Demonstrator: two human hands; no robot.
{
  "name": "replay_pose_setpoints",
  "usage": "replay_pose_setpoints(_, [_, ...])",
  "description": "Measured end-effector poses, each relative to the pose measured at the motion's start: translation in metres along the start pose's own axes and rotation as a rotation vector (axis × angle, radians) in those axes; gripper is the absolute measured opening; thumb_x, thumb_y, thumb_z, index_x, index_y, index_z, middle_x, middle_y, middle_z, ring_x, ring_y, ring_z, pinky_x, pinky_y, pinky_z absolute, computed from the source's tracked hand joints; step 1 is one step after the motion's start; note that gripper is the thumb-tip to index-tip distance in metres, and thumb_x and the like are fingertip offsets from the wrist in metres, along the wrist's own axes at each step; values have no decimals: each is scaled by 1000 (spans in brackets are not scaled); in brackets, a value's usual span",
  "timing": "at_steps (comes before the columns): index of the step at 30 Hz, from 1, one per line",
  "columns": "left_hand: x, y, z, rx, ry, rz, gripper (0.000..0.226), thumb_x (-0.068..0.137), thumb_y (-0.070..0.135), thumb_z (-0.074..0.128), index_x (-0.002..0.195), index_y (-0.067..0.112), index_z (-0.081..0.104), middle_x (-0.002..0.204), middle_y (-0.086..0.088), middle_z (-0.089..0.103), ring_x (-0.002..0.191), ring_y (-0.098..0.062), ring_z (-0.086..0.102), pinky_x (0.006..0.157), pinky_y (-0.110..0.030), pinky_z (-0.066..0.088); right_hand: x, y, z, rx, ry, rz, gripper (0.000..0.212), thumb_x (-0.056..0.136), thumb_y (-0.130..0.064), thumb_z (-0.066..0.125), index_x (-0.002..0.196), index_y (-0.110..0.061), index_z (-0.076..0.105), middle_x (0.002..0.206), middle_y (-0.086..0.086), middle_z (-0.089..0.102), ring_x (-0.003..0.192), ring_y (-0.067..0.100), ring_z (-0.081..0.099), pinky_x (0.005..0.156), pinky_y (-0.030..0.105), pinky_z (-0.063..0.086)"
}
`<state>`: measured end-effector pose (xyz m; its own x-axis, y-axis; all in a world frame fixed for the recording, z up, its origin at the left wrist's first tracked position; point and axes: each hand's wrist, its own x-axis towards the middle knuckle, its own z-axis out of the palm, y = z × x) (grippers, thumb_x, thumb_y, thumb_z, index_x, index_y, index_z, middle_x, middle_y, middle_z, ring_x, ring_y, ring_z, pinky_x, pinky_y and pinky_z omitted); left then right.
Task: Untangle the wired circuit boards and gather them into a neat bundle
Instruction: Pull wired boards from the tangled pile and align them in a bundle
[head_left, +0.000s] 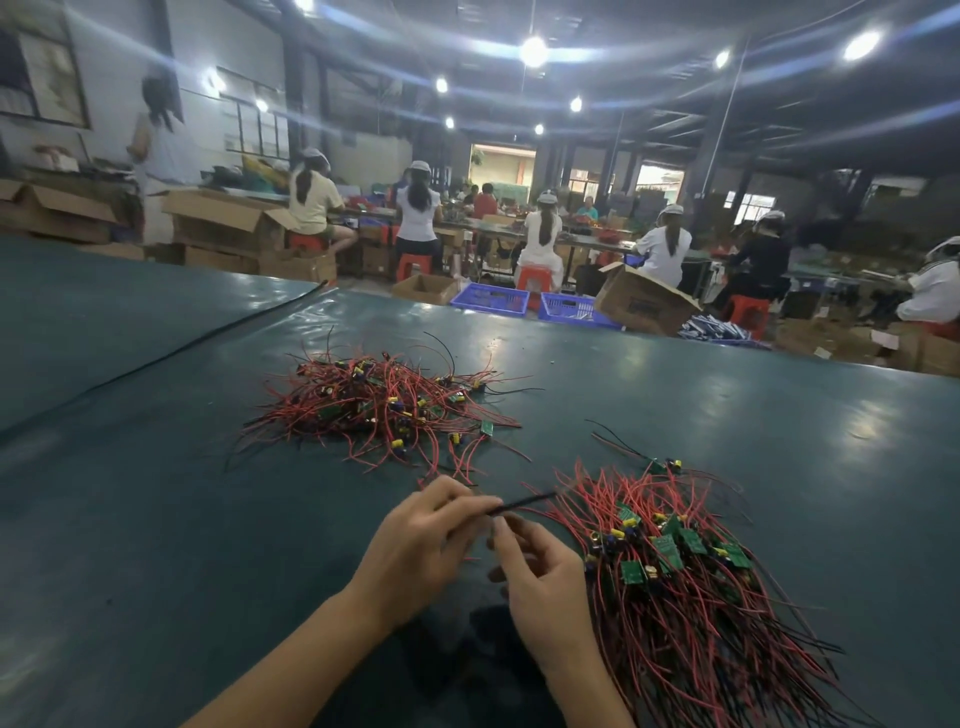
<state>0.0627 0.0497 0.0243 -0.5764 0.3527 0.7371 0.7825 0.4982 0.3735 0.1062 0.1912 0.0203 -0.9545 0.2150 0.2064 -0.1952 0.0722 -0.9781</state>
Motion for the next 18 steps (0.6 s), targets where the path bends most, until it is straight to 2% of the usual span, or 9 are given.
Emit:
replay_pose_setpoints(2, [-1, 8, 2, -50, -37, 36, 23, 91, 10, 60, 113, 10, 68, 96, 1, 61, 80, -11, 60, 69, -20, 48, -2, -5, 0, 21, 9, -30, 17, 93, -17, 62, 83, -24, 74, 73, 0, 73, 60, 10, 65, 56, 21, 51])
replay_pose_setpoints(4, [-3, 12, 4, -132, -7, -9, 22, 88, 9, 65, 110, 12, 66, 95, 8, 61, 80, 0, 57, 70, -11, 44, -3, -8, -2, 14, 41, -43, 19, 92, -18, 62, 79, -20, 75, 71, 4, 72, 60, 15, 67, 57, 27, 54])
replay_pose_setpoints(5, [-4, 12, 4, -168, 12, -48, 23, 87, 11, 68, 110, 15, 64, 93, 12, 61, 79, 1, 58, 70, -11, 45, -4, -9, -3, 11, 61, -49, 20, 92, -18, 62, 77, -19, 75, 70, 5, 71, 61, 18, 68, 59, 32, 56])
replay_pose_setpoints(7, [-6, 9, 5, -190, 5, -95, 26, 86, 16, 71, 111, 18, 63, 92, 14, 62, 79, -4, 61, 68, -19, 51, -4, -11, -4, 15, 106, -74, 22, 92, -17, 63, 75, -19, 76, 68, 6, 71, 63, 19, 68, 61, 39, 58])
replay_pose_setpoints(10, [-5, 6, 6, -80, -34, -18, 16, 88, 20, 69, 102, 11, 71, 92, 6, 65, 79, -8, 62, 70, -28, 54, -3, -14, -4, 32, 166, -103, 24, 90, -17, 66, 69, -20, 76, 63, 6, 69, 56, 13, 63, 57, 43, 55])
replay_pose_setpoints(12, [-5, 6, 5, -89, 13, -29, 14, 88, 18, 68, 97, 9, 73, 88, 3, 66, 77, -9, 62, 67, -28, 54, -3, -16, -2, 71, 162, -102, 19, 88, -15, 67, 73, -22, 77, 64, 7, 70, 55, 12, 62, 51, 40, 54])
replay_pose_setpoints(14, [-3, 7, 5, -179, 116, -100, 13, 87, 16, 69, 96, 7, 74, 85, 2, 66, 74, -8, 64, 63, -24, 54, -5, -18, 0, 131, 132, -98, 11, 85, -19, 68, 79, -23, 77, 69, 6, 72, 57, 13, 64, 46, 29, 52])
replay_pose_setpoints(18, [4, 11, 3, -391, 400, -348, 10, 82, 18, 70, 88, 11, 76, 78, 1, 72, 72, -9, 68, 67, -17, 53, -9, -19, -1, 141, 88, -89, 20, 82, -37, 62, 77, -26, 78, 71, 6, 71, 50, 11, 60, 45, 21, 45])
